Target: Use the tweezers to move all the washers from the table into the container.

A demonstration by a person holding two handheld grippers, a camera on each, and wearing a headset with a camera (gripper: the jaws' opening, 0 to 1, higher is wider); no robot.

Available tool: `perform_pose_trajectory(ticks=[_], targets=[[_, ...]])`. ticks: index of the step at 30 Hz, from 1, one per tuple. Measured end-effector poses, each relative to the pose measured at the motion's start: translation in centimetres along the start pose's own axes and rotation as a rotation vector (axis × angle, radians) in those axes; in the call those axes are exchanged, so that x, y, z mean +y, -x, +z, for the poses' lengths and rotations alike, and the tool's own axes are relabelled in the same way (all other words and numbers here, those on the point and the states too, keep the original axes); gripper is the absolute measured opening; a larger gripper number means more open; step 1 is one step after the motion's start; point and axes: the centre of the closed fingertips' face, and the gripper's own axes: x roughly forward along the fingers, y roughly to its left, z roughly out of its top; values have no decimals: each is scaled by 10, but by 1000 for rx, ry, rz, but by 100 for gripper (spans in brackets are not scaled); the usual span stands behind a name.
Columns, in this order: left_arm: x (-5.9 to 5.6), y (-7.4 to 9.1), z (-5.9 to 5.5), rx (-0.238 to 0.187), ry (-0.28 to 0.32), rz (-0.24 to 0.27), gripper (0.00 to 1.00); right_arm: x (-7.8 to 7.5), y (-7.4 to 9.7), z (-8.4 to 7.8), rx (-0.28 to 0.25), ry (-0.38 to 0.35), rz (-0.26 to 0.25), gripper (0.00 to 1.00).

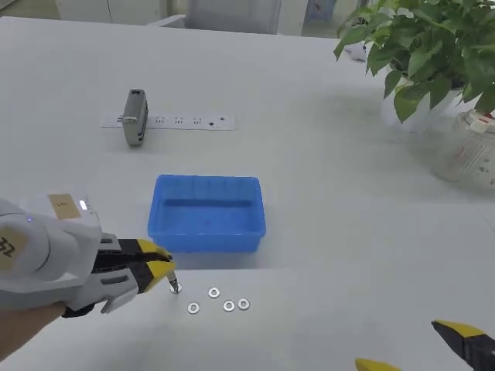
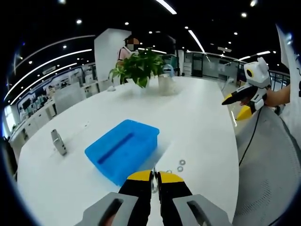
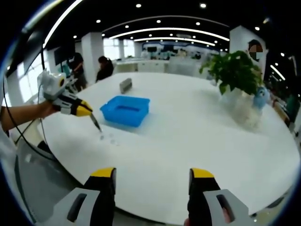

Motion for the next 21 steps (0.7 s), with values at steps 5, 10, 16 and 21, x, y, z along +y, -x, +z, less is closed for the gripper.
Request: perform_pose_trajectory(ticks=[5, 10, 16, 21], targets=[[-1, -1, 1, 2, 3, -7, 0, 0, 0, 0, 1, 3, -1, 60], [-3, -2, 2, 4, 6, -14, 0, 0, 0, 0, 3, 9, 0, 59], [-4, -3, 2, 16, -13, -10, 0, 0, 0, 0, -1, 7, 1, 59], [-5, -2, 3, 18, -15, -12, 0, -1, 0, -1, -2, 7, 0, 59]])
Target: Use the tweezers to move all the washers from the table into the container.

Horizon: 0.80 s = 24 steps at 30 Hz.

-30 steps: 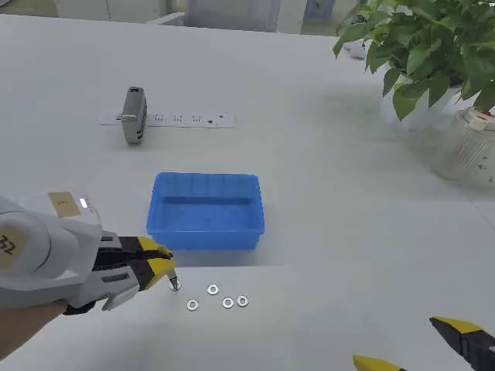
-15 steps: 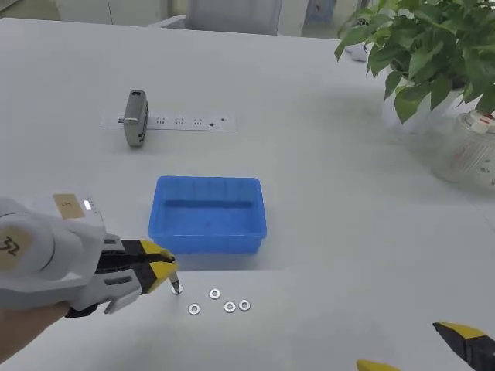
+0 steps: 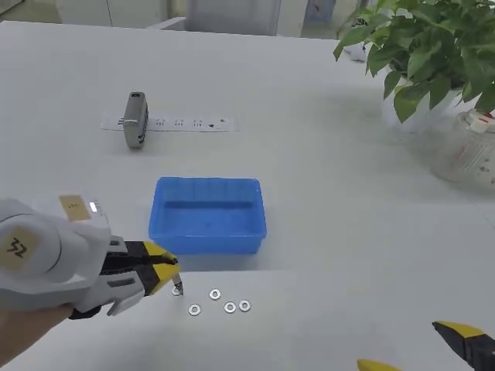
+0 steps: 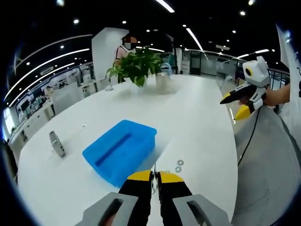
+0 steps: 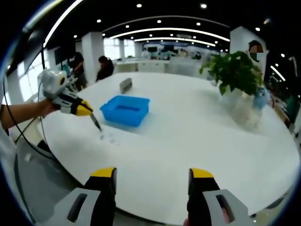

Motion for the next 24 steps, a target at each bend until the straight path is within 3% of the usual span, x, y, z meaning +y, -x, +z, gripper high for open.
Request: perform_pose_trajectory(ticks=[24], targets=[[2, 4, -2, 23, -14, 15, 0, -1, 0, 1, -8, -7, 0, 58]])
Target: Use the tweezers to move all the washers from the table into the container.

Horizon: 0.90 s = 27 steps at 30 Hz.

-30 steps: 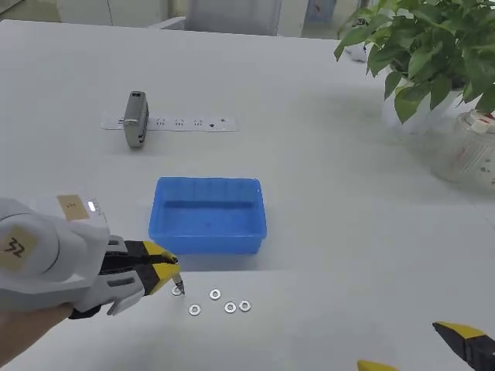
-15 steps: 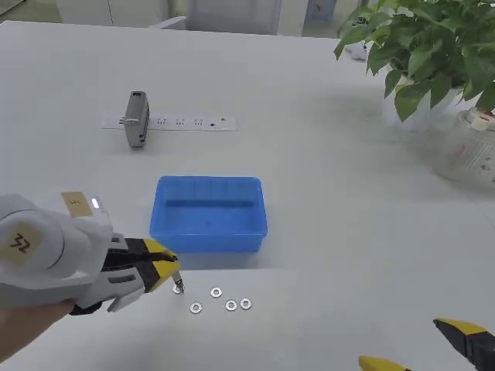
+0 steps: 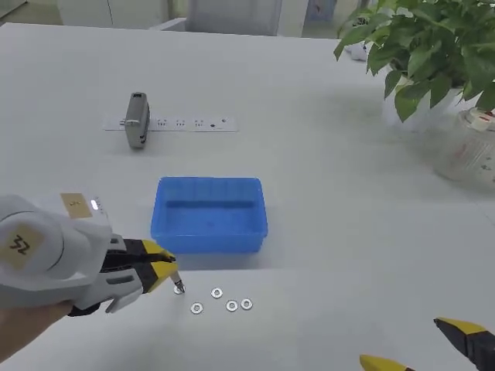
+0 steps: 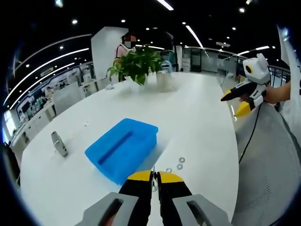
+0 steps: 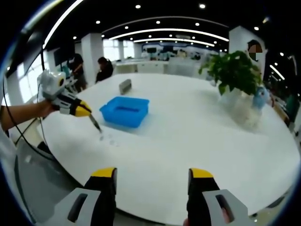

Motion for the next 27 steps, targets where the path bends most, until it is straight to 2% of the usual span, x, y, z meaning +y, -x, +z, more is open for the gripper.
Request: perform_pose_trajectory(ticks=[21, 27], targets=[[-1, 1, 1, 0, 1, 3, 0, 1, 0, 0, 1, 10, 2, 57], [1, -2, 3, 6, 3, 5, 0, 3, -1, 2, 1, 28, 4, 53]])
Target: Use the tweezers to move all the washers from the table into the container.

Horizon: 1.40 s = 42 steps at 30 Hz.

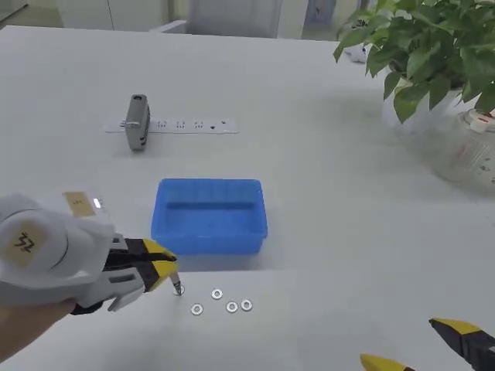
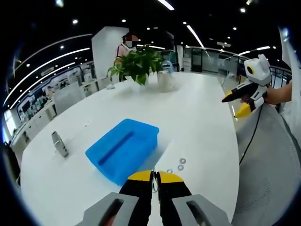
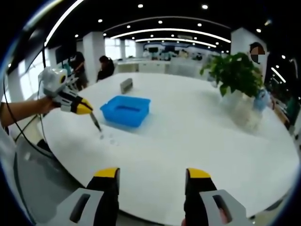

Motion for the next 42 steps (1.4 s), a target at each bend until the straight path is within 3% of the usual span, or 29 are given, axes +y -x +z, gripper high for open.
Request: perform_pose_trajectory(ticks=[5, 10, 17, 20, 21, 22, 24, 27, 30, 35, 42], targets=[[-3, -2, 1, 13, -22, -9, 0, 0, -1, 5, -16, 5, 4, 60], [-5, -4, 2, -4, -1, -16, 0, -5, -5, 17, -58, 3, 24, 80], [-3, -3, 1, -4, 22, -14, 0, 26, -9, 21, -59, 16, 102, 97], [-5, -2, 1, -5, 20, -25, 0, 38, -13, 15, -46, 7, 119, 98], [-6, -2, 1, -5, 27, -29, 0, 35, -15, 8, -7, 54, 98, 97], [-6, -2, 0, -5, 31, -29, 0, 30, -17, 6, -1, 101, 69, 97], [-7, -2, 0, -4, 35, -29, 0, 31, -18, 1, 21, 104, 74, 95], [-6, -1, 0, -7, 44, -23, 0, 31, -17, 4, 1, 90, 77, 93], [-1, 1, -3, 8, 69, -20, 0, 30, -19, -1, 25, 134, 59, 89], [2, 5, -5, 25, 56, -8, 0, 32, -19, 0, 24, 183, 47, 85], [-2, 6, -4, 35, 40, -9, 0, 33, -19, -1, 29, 198, 53, 84]])
